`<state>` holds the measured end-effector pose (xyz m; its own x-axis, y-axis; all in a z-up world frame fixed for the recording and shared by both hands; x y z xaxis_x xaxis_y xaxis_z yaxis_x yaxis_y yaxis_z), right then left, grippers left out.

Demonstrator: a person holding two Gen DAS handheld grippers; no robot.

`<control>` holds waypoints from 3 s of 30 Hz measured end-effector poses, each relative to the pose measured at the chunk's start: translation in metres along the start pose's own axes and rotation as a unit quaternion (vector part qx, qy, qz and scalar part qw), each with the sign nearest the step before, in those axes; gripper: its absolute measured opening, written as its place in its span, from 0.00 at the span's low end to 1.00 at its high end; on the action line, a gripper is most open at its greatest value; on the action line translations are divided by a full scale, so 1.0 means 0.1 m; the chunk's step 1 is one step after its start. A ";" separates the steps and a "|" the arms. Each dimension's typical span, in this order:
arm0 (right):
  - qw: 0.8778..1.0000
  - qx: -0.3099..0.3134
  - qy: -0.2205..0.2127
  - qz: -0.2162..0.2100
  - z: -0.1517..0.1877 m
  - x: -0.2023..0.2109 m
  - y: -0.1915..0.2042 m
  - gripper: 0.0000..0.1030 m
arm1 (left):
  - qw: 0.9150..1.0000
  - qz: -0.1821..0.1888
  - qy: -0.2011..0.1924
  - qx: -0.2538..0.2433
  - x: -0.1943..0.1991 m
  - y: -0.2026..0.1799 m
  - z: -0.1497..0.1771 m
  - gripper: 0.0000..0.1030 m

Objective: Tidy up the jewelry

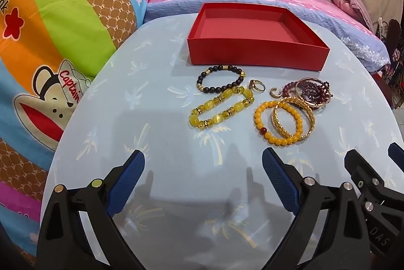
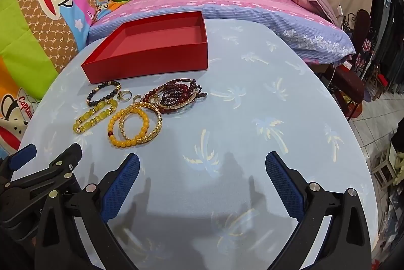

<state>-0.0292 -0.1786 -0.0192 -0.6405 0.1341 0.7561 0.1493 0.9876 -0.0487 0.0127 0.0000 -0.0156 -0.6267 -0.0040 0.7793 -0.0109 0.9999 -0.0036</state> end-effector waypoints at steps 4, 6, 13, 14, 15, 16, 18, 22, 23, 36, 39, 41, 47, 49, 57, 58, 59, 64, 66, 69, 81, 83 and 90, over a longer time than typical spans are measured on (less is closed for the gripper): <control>1.000 0.001 0.000 0.001 0.00 0.00 0.00 0.94 | 1.000 -0.002 -0.005 -0.003 0.01 -0.01 0.01 0.87; 1.000 0.001 0.001 0.002 0.00 0.00 0.00 0.94 | 1.000 -0.002 -0.004 -0.003 0.01 -0.01 0.01 0.87; 1.000 0.000 0.000 0.001 -0.01 0.00 0.00 0.94 | 1.000 -0.003 -0.006 -0.003 0.03 -0.03 0.00 0.87; 1.000 0.000 0.001 0.001 -0.01 0.00 0.00 0.94 | 1.000 -0.003 -0.007 -0.004 0.03 -0.02 0.00 0.87; 1.000 0.000 0.001 0.001 -0.01 0.00 0.00 0.94 | 1.000 -0.004 -0.008 -0.005 0.03 -0.03 0.01 0.87; 1.000 0.000 0.000 0.001 -0.01 0.00 -0.01 0.94 | 1.000 -0.003 -0.007 -0.005 0.01 -0.03 0.01 0.87; 1.000 0.000 0.001 0.001 -0.01 0.00 -0.01 0.94 | 1.000 -0.004 -0.006 -0.005 0.02 -0.03 0.00 0.87; 1.000 0.000 0.000 0.001 0.00 -0.03 0.00 0.94 | 1.000 -0.004 -0.005 -0.004 0.01 -0.03 0.01 0.87; 1.000 0.000 0.000 0.001 0.01 -0.04 0.01 0.94 | 1.000 -0.004 -0.005 -0.004 0.02 -0.04 0.01 0.87; 1.000 -0.001 0.001 0.000 -0.01 0.01 -0.01 0.94 | 1.000 -0.002 -0.003 -0.004 0.01 -0.02 0.01 0.87; 1.000 0.000 0.001 0.001 -0.01 0.00 0.00 0.94 | 1.000 -0.001 -0.003 -0.004 0.01 -0.02 0.01 0.87; 1.000 0.000 0.000 0.000 0.00 -0.02 -0.02 0.94 | 1.000 -0.001 -0.003 -0.005 0.01 -0.02 0.01 0.87; 1.000 -0.003 0.000 0.002 -0.01 -0.03 -0.03 0.94 | 1.000 -0.001 -0.003 0.000 -0.01 -0.01 0.02 0.87; 1.000 -0.005 0.001 0.002 -0.01 -0.03 -0.04 0.94 | 1.000 -0.001 -0.002 0.003 -0.02 0.01 0.01 0.87; 1.000 -0.002 0.003 0.000 -0.04 -0.05 -0.02 0.94 | 1.000 -0.001 0.002 0.006 -0.04 0.05 -0.04 0.87; 1.000 -0.001 0.004 0.000 -0.04 -0.06 -0.01 0.94 | 1.000 -0.002 0.002 0.007 -0.04 0.06 -0.05 0.88; 1.000 -0.001 0.004 0.000 -0.04 -0.06 -0.01 0.94 | 1.000 -0.004 0.003 0.007 -0.05 0.07 -0.05 0.88; 1.000 0.000 0.005 0.000 -0.04 -0.07 0.01 0.94 | 1.000 -0.005 0.007 0.013 -0.08 0.10 -0.05 0.88; 1.000 0.000 0.005 0.001 -0.04 -0.07 0.01 0.94 | 1.000 -0.004 0.007 0.012 -0.08 0.10 -0.06 0.88; 1.000 0.000 0.005 0.000 -0.04 -0.08 0.02 0.94 | 1.000 -0.003 0.007 0.012 -0.08 0.10 -0.06 0.88; 1.000 0.000 0.007 -0.001 -0.05 -0.12 0.04 0.94 | 1.000 -0.004 0.009 0.011 -0.14 0.09 -0.13 0.89; 1.000 0.000 0.009 -0.002 -0.07 -0.14 0.05 0.94 | 1.000 -0.005 0.010 0.012 -0.16 0.10 -0.15 0.89; 1.000 0.000 0.012 -0.006 -0.19 -0.25 0.07 0.94 | 1.000 -0.008 0.011 0.011 -0.21 0.09 -0.22 0.89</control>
<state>0.0024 -0.1769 -0.0258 -0.6237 0.1202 0.7723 0.1412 0.9892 -0.0399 0.0430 0.0090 -0.0184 -0.6085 -0.0196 0.7933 -0.0384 0.9993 -0.0048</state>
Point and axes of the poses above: each gripper's, at about its wrist camera, not at the fingertips, and x roughly against the way its jaws point, y to its left, z to its underside, the point moved 2 cm from there along -x, roughly the way its jaws point, and after that the axes turned 6 degrees about x, right-handed, at the moved point
